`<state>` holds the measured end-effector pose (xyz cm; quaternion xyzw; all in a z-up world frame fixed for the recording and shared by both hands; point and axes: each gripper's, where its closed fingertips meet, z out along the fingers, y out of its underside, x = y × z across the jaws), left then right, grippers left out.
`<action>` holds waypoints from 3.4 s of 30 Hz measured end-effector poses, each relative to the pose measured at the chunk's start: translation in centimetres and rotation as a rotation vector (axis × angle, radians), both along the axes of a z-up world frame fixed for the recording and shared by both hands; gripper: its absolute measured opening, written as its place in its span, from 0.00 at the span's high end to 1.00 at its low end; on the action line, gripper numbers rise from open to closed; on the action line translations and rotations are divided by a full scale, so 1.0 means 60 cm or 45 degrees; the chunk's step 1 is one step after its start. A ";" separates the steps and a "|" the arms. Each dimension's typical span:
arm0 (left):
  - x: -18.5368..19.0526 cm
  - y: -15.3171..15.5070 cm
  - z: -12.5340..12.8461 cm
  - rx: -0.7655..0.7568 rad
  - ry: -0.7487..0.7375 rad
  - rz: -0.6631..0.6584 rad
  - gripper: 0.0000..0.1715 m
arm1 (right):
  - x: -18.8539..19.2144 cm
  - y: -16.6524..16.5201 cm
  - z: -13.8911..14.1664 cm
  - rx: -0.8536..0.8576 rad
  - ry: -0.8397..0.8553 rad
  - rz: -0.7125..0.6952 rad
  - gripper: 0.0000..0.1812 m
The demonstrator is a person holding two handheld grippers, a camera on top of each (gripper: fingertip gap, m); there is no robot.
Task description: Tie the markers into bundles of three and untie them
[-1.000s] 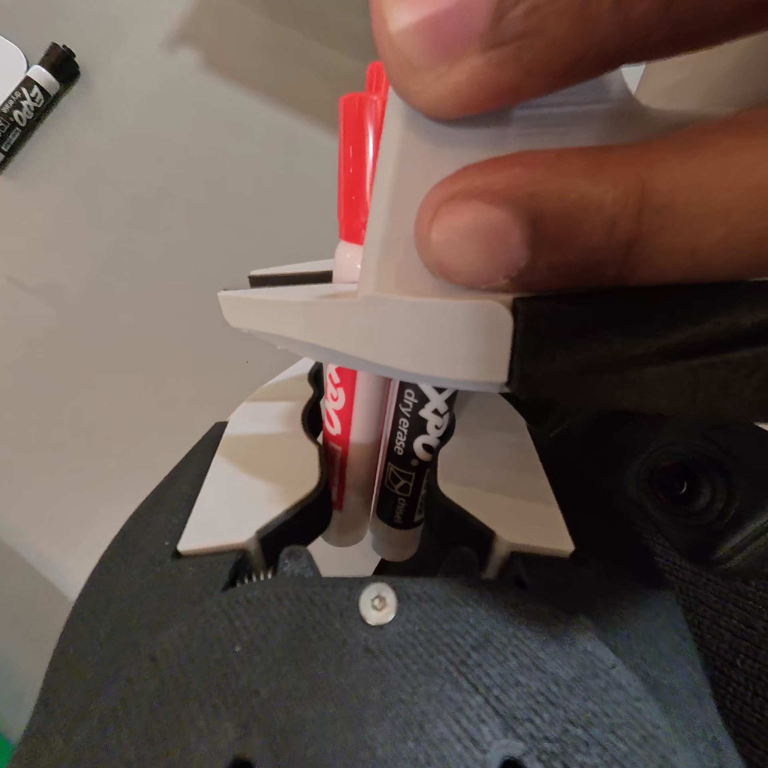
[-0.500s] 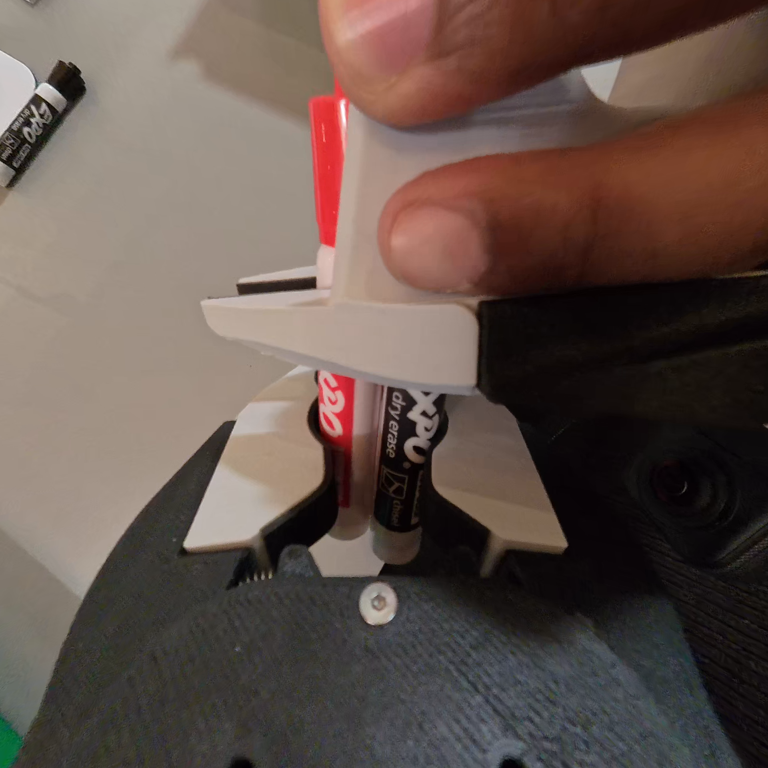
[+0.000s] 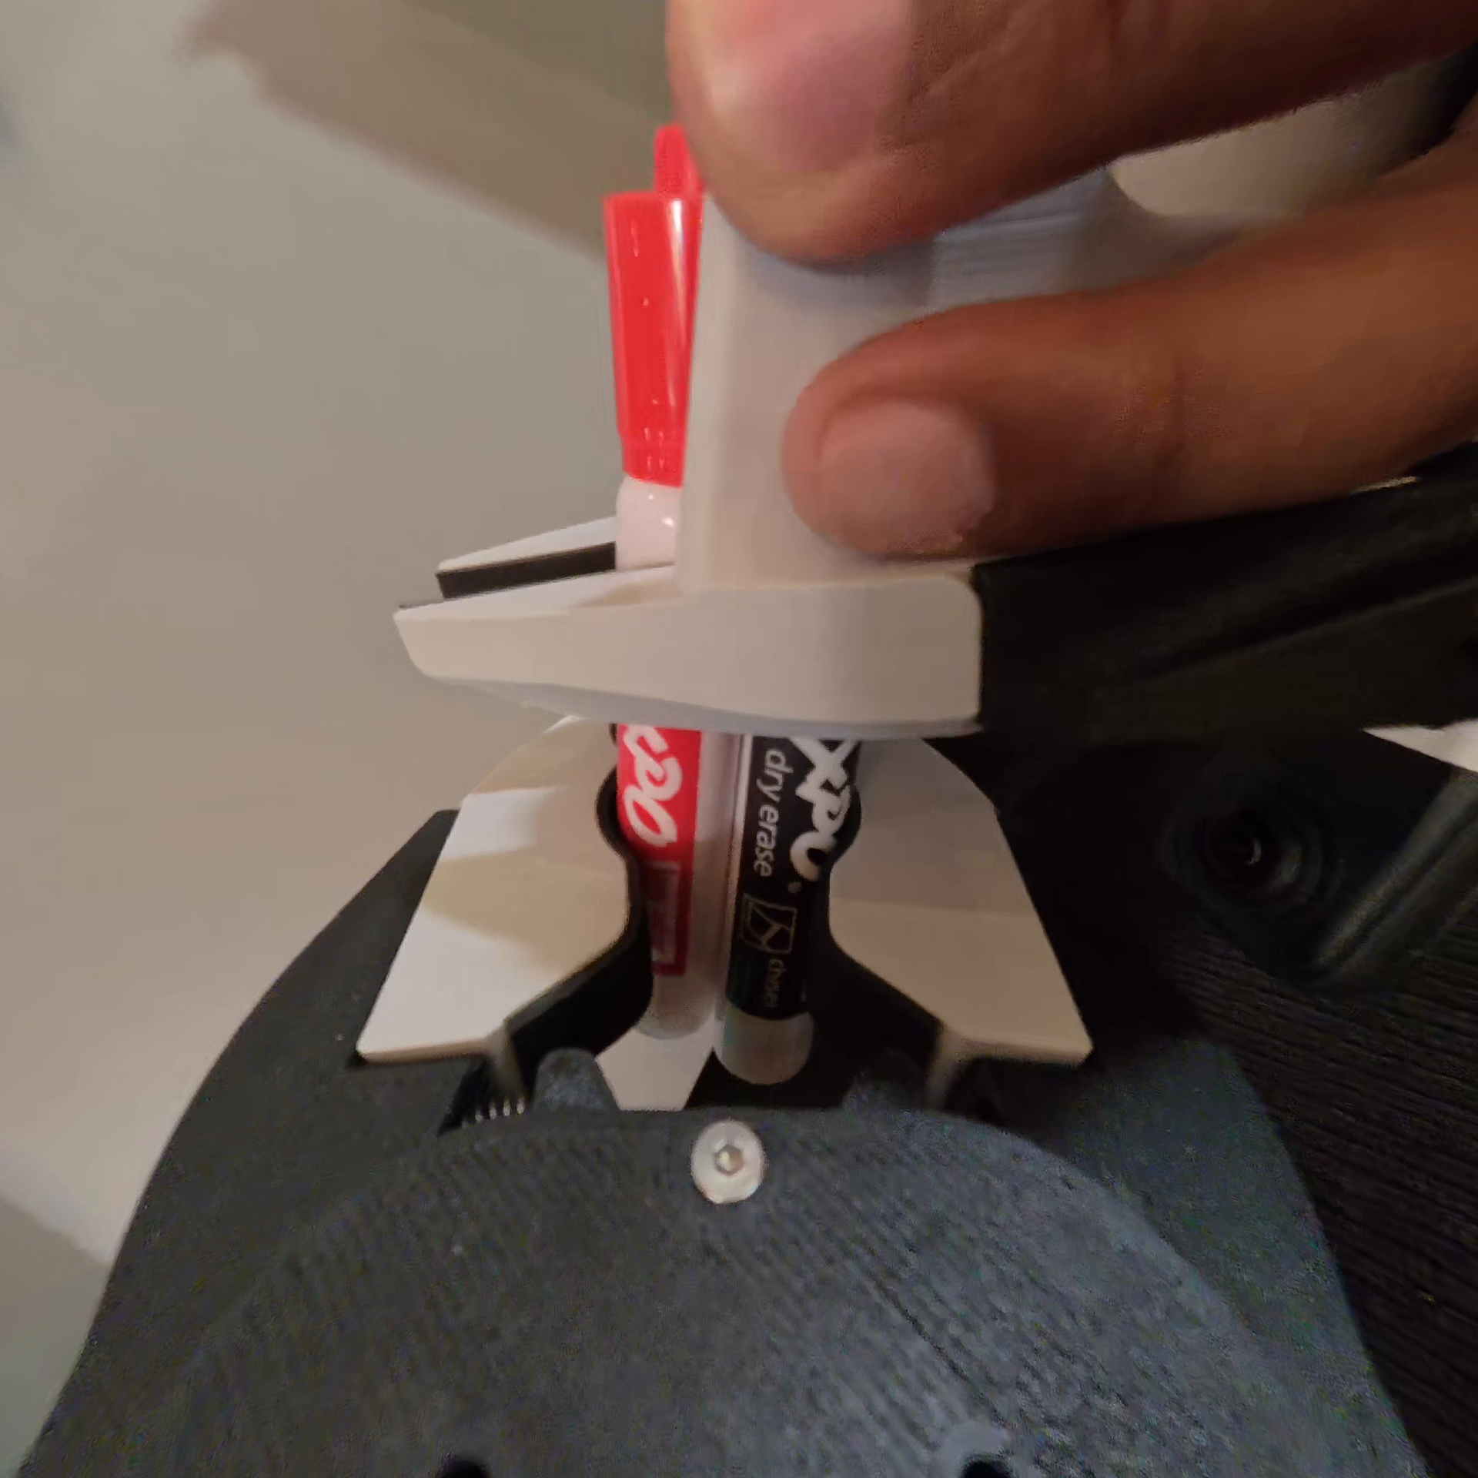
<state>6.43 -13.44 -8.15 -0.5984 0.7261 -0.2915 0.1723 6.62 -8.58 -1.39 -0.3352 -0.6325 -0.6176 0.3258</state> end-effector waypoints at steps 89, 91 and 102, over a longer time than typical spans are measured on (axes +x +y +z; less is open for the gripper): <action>-0.037 0.194 -0.166 0.078 0.341 0.206 0.75 | 0.435 0.282 -0.198 -0.518 2.083 -0.786 0.78; -0.036 0.195 -0.168 0.049 0.358 0.204 0.75 | 0.453 0.323 -0.228 -0.622 1.940 -0.809 0.77; -0.036 0.203 -0.172 -0.010 0.334 0.306 0.75 | 0.432 0.303 -0.269 -0.864 1.945 -0.850 0.90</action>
